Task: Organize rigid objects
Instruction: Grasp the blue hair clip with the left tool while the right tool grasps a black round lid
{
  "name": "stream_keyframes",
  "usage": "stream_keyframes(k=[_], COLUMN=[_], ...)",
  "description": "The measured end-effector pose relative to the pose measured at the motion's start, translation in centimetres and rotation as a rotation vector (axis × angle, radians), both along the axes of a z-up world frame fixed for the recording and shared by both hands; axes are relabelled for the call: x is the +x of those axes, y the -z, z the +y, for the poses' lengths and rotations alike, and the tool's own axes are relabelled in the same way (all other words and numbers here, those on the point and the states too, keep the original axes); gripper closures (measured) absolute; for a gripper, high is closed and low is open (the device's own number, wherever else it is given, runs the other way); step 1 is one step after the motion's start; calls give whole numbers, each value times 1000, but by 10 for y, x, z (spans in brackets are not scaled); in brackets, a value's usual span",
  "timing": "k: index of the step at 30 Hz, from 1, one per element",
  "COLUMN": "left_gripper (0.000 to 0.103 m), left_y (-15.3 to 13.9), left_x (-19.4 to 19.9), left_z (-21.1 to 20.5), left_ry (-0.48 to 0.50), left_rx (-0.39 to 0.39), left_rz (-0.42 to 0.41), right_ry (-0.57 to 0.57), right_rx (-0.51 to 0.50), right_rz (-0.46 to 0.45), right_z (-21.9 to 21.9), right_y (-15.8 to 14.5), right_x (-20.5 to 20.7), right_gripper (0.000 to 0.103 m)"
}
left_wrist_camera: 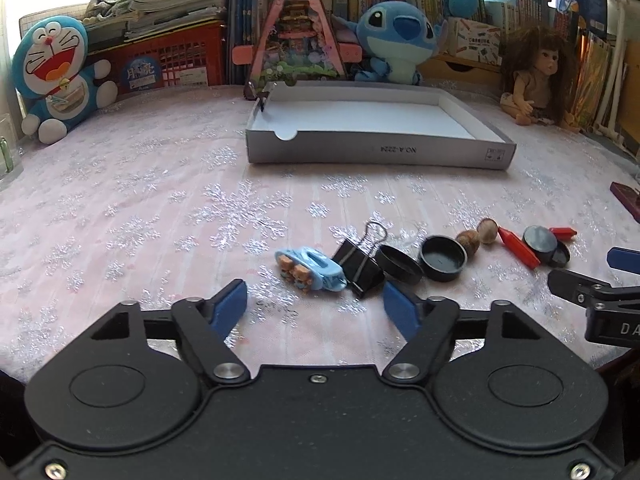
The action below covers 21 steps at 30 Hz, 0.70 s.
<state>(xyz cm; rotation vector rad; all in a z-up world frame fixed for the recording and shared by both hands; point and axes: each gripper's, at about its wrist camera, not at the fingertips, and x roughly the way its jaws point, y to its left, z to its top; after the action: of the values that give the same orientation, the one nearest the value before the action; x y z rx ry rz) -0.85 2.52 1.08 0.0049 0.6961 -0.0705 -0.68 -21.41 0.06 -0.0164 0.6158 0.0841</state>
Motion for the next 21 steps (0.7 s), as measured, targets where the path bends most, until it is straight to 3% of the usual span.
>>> stream_keyframes(k=[5, 12, 21], left_gripper=[60, 66, 66], left_y=[-6, -4, -1], left_x=[-2, -4, 7], left_z=[11, 22, 27], left_ry=[-9, -46, -74], left_rx=[-1, 21, 39], left_rz=[-26, -25, -14], right_ry=[6, 20, 11], right_rx=[-15, -26, -18], right_rz=[-28, -8, 6], right_z=[-2, -3, -2], right_y=[-4, -1, 1], right_x=[-1, 0, 6], right_gripper=[13, 34, 40])
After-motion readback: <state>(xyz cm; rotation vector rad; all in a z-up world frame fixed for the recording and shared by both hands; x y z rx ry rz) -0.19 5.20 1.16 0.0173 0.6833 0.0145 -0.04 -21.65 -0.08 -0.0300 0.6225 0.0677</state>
